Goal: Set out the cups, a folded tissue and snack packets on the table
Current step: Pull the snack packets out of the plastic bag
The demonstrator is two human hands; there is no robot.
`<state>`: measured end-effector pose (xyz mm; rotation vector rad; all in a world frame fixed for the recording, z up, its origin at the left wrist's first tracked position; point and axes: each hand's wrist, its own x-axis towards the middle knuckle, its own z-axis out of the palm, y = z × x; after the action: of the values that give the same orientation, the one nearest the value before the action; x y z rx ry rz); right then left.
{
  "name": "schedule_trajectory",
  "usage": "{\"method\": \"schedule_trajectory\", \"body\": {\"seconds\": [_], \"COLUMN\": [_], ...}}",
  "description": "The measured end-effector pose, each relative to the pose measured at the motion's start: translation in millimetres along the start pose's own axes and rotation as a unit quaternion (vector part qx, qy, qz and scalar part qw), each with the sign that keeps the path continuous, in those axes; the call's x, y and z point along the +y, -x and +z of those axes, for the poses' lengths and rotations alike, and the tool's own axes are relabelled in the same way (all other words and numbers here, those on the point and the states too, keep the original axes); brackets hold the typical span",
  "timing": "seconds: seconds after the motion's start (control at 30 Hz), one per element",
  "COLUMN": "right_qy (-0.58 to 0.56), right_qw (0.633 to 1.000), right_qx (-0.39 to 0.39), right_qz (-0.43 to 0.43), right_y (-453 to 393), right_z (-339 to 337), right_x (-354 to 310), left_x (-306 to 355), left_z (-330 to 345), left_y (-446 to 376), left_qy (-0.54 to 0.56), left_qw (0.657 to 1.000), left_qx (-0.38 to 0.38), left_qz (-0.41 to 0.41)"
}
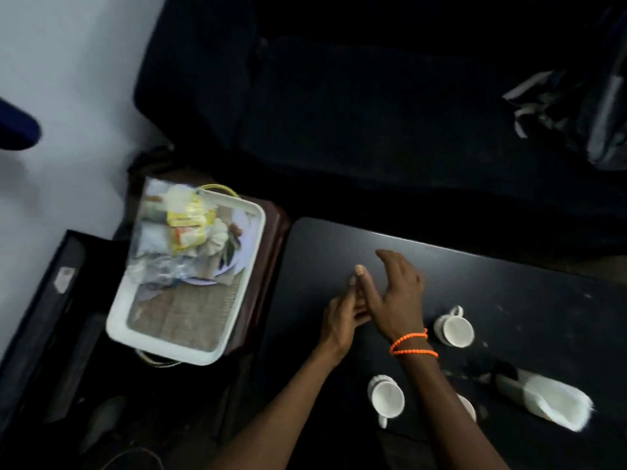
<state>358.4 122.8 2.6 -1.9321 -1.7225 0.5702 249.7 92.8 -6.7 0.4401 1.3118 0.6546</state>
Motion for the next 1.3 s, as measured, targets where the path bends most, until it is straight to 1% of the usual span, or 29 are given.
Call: {"method": "schedule_trajectory", "body": {"seconds": [0.03, 0.1, 0.17, 0.27, 0.37, 0.4, 0.43, 0.5, 0.53, 0.57, 0.6, 0.67, 0.7, 0.73, 0.8, 0.9, 0.97, 1.0, 1.03, 1.07, 1.1, 1.13, 1.17, 1.2, 1.27, 1.3], "right_qy": [-0.009, -0.031, -0.053, -0.093, -0.113, -0.114, -0.119, -0.144, -0.153, -0.158, -0.165, -0.193, -0.210, -0.227, -0.259, -0.301, -0.318, -0.308, -0.276, -0.237, -0.225, -0.254, -0.314, -0.375, -0.464, -0.513], "right_qw": [1.000, 0.994, 0.989, 0.985, 0.972, 0.969, 0.966, 0.955, 0.947, 0.940, 0.935, 0.930, 0.925, 0.919, 0.902, 0.869, 0.853, 0.858, 0.878, 0.903, 0.919, 0.917, 0.895, 0.858, 0.775, 0.734], "right_qx": [-0.022, -0.085, -0.115, -0.132, -0.198, -0.216, -0.229, -0.250, -0.258, -0.264, -0.266, -0.259, -0.257, -0.258, -0.267, -0.291, -0.302, -0.301, -0.288, -0.260, -0.225, -0.205, -0.212, -0.248, -0.342, -0.359], "right_qz": [-0.016, -0.067, -0.081, -0.064, -0.053, -0.044, -0.020, 0.070, 0.116, 0.149, 0.165, 0.178, 0.184, 0.193, 0.219, 0.265, 0.284, 0.281, 0.266, 0.246, 0.231, 0.228, 0.235, 0.247, 0.259, 0.263], "right_y": [-4.8, -14.6, -23.4, -33.3, -46.1, -52.8, -60.3, -73.6, -78.3, -81.4, -82.8, -82.3, -81.7, -81.2, -81.9, -84.9, -84.1, -83.6, -83.6, -84.2, -84.3, -84.5, -84.5, -83.2, -80.4, -77.9], "right_z": [14.0, 67.2, 94.6, 118.3, 160.9, 174.9, 188.1, 211.0, 221.0, 230.1, 237.6, 249.7, 253.7, 256.5, 258.6, 260.0, 256.1, 251.4, 245.7, 238.8, 228.9, 215.8, 199.9, 182.6, 156.6, 146.0], "right_x": [-19.7, -87.1, -116.7, -134.4, -177.8, -191.5, -203.7, -221.5, -227.2, -231.3, -233.9, -237.3, -237.1, -236.6, -234.4, -229.2, -229.1, -230.4, -231.4, -231.3, -230.7, -231.5, -233.2, -236.1, -231.2, -224.8], "left_x": [6.7, 20.2, 31.5, 51.5, 77.8, 84.1, 87.9, 91.9, 93.4, 95.1, 95.8, 94.4, 94.0, 93.8, 94.9, 97.3, 99.3, 101.9, 104.3, 107.1, 110.9, 114.6, 119.2, 124.1, 129.1, 128.6], "left_z": [-19.0, -93.7, -127.2, -152.5, -214.3, -236.2, -256.5, -291.3, -305.6, -318.1, -330.0, -348.5, -353.9, -358.4, -361.1, -356.1, -347.0, -340.2, -333.9, -326.6, -317.8, -308.1, -296.3, -282.0, -249.7, -233.1], "left_y": [0.2, -3.8, -9.9, -13.4, -17.5, -19.3, -19.5, -19.2, -19.7, -20.1, -22.0, -26.6, -28.1, -29.2, -27.8, -21.3, -20.1, -20.4, -19.9, -18.5, -15.2, -11.3, -5.0, 3.2, 16.2, 21.6], "left_qy": [0.012, 0.060, 0.085, 0.110, 0.093, 0.060, 0.011, -0.067, -0.082, -0.087, -0.089, -0.092, -0.101, -0.108, -0.092, -0.016, 0.057, 0.098, 0.132, 0.150, 0.150, 0.138, 0.113, 0.067, -0.072, -0.138], "left_qw": [1.000, 0.994, 0.988, 0.975, 0.952, 0.940, 0.919, 0.857, 0.829, 0.813, 0.812, 0.837, 0.849, 0.857, 0.859, 0.859, 0.870, 0.878, 0.884, 0.887, 0.890, 0.895, 0.901, 0.910, 0.924, 0.925], "left_qx": [0.025, 0.089, 0.125, 0.178, 0.263, 0.311, 0.372, 0.494, 0.539, 0.566, 0.571, 0.539, 0.518, 0.504, 0.501, 0.505, 0.483, 0.460, 0.438, 0.424, 0.413, 0.402, 0.387, 0.359, 0.273, 0.222], "left_qz": [0.004, 0.030, 0.041, 0.069, 0.124, 0.129, 0.130, 0.130, 0.122, 0.105, 0.081, 0.020, 0.007, 0.015, 0.054, 0.079, 0.086, 0.090, 0.096, 0.107, 0.121, 0.138, 0.160, 0.194, 0.259, 0.277]}}
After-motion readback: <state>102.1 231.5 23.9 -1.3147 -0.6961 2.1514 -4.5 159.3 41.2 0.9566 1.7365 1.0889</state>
